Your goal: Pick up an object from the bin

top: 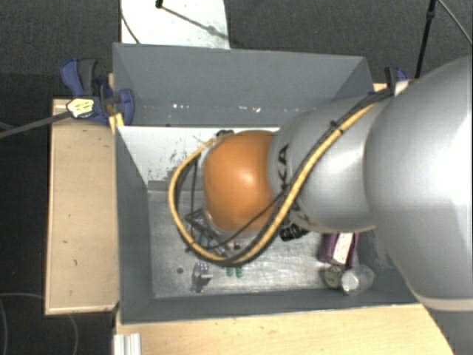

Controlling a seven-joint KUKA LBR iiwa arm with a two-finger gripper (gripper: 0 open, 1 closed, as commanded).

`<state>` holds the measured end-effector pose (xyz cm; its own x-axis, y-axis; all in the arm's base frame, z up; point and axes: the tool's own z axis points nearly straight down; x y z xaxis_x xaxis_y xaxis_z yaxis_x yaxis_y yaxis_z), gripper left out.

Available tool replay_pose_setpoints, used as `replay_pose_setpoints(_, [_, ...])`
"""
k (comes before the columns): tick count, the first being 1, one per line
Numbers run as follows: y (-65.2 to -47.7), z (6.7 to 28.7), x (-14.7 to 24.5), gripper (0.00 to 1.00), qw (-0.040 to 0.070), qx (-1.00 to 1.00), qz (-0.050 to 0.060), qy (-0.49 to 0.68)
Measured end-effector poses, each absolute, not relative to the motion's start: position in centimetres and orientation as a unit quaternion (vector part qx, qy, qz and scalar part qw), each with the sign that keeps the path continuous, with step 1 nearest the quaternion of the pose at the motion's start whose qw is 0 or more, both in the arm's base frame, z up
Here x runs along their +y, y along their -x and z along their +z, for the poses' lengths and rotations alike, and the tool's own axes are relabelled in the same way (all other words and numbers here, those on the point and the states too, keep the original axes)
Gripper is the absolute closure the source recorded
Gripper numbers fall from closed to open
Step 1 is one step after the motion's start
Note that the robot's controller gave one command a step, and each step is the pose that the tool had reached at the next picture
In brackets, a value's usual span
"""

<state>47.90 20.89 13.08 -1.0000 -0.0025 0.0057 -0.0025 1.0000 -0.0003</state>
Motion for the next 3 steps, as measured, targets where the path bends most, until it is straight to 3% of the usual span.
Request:
replay_pose_setpoints(1, [-54.2, 7.2, 15.1, 0.0, -0.006, -1.0, -0.003, -0.019])
replay_pose_setpoints(2, [-54.0, 7.4, 15.3, 1.0, -0.005, -1.0, -0.002, -0.018])
replay_pose_setpoints(3, [-57.4, 22.1, 12.7, 1.0, -0.006, -0.987, 0.0, -0.159])
